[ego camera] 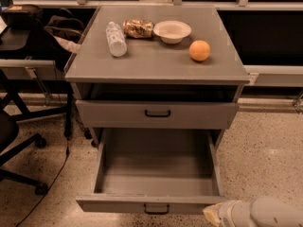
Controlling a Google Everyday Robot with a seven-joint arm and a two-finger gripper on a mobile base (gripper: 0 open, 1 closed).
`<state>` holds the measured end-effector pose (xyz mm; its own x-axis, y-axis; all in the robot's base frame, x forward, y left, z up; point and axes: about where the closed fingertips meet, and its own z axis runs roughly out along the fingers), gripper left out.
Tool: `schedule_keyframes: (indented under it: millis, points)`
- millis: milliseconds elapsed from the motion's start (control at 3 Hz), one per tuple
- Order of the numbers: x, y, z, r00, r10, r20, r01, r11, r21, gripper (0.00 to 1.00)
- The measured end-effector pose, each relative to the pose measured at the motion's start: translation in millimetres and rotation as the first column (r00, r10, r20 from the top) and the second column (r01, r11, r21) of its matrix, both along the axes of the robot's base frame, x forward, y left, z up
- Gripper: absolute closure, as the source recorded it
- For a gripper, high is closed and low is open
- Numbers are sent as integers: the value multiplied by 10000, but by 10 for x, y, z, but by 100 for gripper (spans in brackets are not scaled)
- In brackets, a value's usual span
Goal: Close middle drawer
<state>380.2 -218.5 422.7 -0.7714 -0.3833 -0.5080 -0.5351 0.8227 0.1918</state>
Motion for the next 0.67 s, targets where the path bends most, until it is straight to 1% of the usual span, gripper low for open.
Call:
schedule_keyframes:
  millis: [333, 667]
  points:
    - [83, 10, 9, 9973, 610, 398, -612, 9981, 38, 100]
    - [320, 130, 43, 9813, 1673, 948, -1678, 9858, -22, 100]
